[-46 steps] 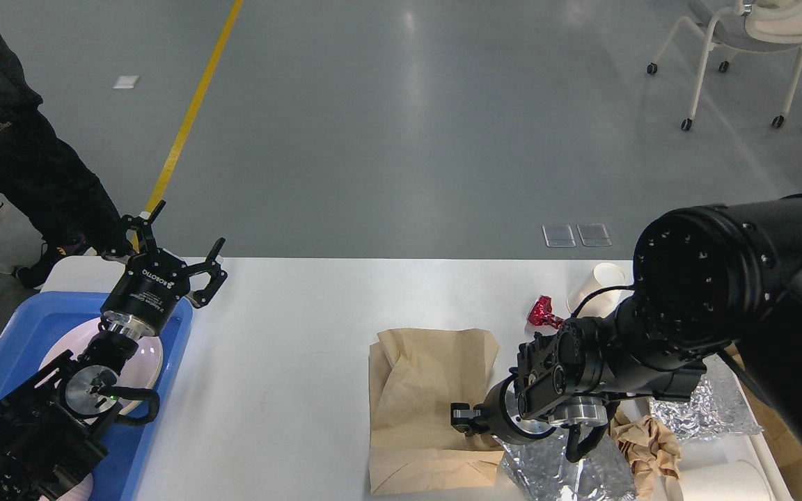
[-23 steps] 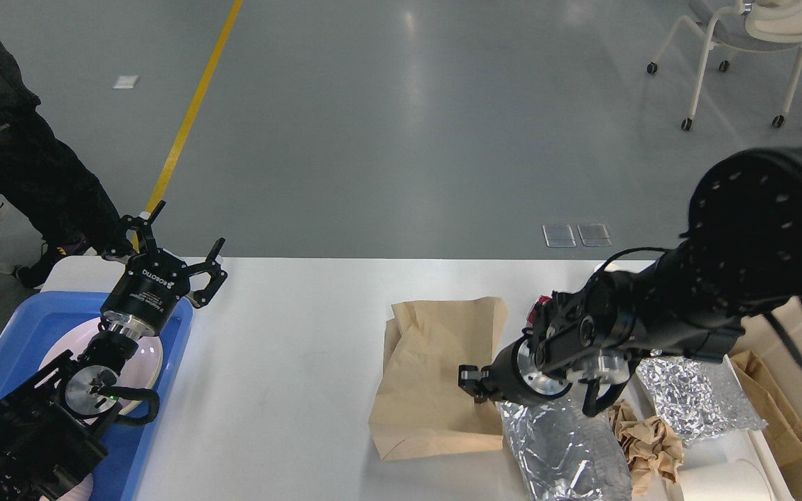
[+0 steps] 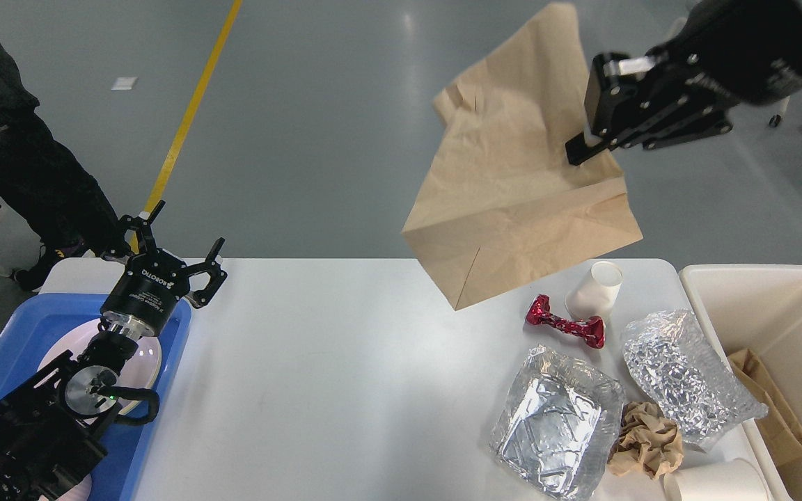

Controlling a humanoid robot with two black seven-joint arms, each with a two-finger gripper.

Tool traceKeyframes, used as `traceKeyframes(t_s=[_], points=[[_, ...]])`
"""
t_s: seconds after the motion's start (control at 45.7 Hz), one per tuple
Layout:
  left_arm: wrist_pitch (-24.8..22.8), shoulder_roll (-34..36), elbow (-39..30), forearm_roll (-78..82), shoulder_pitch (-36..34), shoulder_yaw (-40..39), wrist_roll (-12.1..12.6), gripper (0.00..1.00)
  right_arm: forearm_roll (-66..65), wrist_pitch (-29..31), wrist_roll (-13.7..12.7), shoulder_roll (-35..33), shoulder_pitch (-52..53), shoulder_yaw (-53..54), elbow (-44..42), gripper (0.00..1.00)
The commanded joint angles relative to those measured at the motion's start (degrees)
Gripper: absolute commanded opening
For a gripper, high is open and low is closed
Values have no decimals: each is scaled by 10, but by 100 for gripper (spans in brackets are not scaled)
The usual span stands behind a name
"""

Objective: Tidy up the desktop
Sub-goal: 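Lift the brown paper bag and drop it into the white bin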

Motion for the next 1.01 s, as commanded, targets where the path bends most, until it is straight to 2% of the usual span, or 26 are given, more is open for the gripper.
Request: traceKeyframes(t_s=[0.0, 0.131, 0.241, 0.307, 0.394, 0.416, 0.482, 0.548, 0.613, 0.701, 0.788, 0.986], points=[[0, 0, 0, 0, 0, 0, 0, 100, -42, 6, 0, -38, 26, -6, -11, 0], [0, 0, 0, 0, 0, 0, 0, 100, -149, 6, 0, -78, -3, -37, -61, 0], [0, 0, 0, 0, 0, 0, 0, 100, -275, 6, 0, -157, -115, -32, -137, 0], [0, 0, 0, 0, 0, 0, 0, 100, -348, -46, 1, -199, -204, -24, -197, 0], [0, 0, 0, 0, 0, 0, 0, 100, -396, -147, 10, -216, -353, -22, -273, 0], [0, 0, 0, 0, 0, 0, 0, 100, -396, -210, 20, -215, -440, -23, -312, 0], [0, 0, 0, -1, 0, 0, 0, 100, -394, -310, 26, -212, -575, -19, -377, 0], [0, 0, 0, 0, 0, 0, 0, 100, -387, -398, 26, -191, -702, -10, -442, 0], [0, 0, 0, 0, 0, 0, 0, 100, -354, -454, 25, -156, -828, 6, -502, 0], [0, 0, 0, 0, 0, 0, 0, 100, -284, -484, 25, -121, -953, 44, -568, 0], [0, 0, 0, 0, 0, 0, 0, 100, -259, -491, 24, -93, -1028, 77, -615, 0], [0, 0, 0, 0, 0, 0, 0, 100, -250, -504, 24, -72, -1065, 94, -636, 0]])
